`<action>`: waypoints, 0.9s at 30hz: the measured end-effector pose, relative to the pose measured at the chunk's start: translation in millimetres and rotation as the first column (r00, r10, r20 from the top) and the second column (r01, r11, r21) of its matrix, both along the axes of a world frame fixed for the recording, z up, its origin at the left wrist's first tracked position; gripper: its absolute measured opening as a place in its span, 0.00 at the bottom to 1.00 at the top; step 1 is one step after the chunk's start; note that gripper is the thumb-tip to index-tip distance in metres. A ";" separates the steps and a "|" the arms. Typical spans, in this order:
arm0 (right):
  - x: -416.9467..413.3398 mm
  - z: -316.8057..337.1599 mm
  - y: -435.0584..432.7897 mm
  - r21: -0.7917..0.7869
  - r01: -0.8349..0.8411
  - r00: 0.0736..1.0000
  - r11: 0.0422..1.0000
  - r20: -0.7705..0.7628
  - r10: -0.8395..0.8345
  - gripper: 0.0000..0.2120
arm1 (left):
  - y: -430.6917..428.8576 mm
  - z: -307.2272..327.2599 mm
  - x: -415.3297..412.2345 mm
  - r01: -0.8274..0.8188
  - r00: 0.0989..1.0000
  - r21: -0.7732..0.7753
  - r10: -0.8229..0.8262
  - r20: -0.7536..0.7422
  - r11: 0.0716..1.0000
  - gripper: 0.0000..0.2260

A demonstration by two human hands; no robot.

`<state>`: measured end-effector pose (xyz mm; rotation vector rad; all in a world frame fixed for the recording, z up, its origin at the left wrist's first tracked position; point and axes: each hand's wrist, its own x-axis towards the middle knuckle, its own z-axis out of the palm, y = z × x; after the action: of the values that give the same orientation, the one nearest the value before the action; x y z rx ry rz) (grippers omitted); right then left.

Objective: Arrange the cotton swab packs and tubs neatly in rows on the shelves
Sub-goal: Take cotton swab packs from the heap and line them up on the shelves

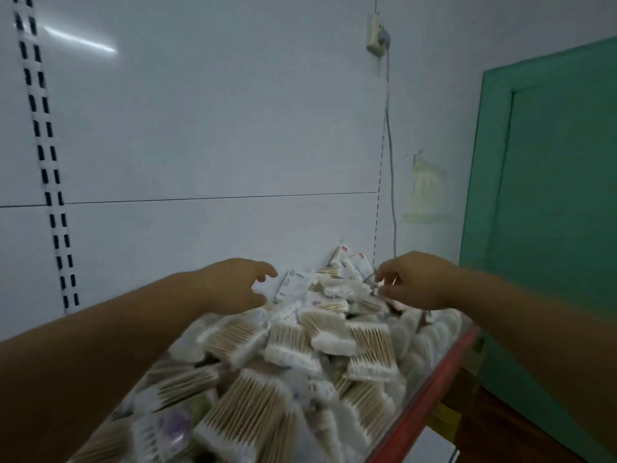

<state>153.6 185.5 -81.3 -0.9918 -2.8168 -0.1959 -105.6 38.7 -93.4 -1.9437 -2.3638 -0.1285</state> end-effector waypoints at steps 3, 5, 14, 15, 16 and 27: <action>-17.7 -3.0 50.1 -0.011 -0.094 0.995 0.995 0.027 0.095 0.16 | 46.7 6.5 8.6 0.000 0.999 -0.019 0.000 -0.036 1.000 0.26; -30.1 -2.6 78.0 -0.029 -0.157 0.987 0.987 0.039 0.158 0.17 | 77.1 5.7 13.6 -0.008 0.997 -0.033 0.005 -0.073 0.999 0.25; -74.9 -36.4 117.2 -0.117 -0.394 0.916 0.912 0.040 0.400 0.28 | 142.9 -8.4 15.1 -0.135 0.979 -0.198 0.099 -0.181 0.971 0.31; -76.1 -35.5 120.0 -0.134 -0.408 0.909 0.903 0.028 0.415 0.26 | 144.0 -8.2 13.8 -0.138 0.963 -0.201 0.085 -0.255 0.970 0.28; -76.6 -33.4 122.7 -0.150 -0.423 0.901 0.893 0.030 0.432 0.24 | 144.3 -8.2 12.2 -0.130 0.944 -0.195 0.061 -0.324 0.972 0.24; -76.0 8.4 130.6 -0.627 -0.676 0.691 0.387 -0.722 0.037 0.06 | 58.2 29.1 1.1 -0.625 0.434 0.319 -0.022 0.901 0.712 0.11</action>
<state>77.6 316.1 -72.9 -0.2659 -2.2538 1.5177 -104.5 96.9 -64.3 -1.0789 -2.5190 -2.0384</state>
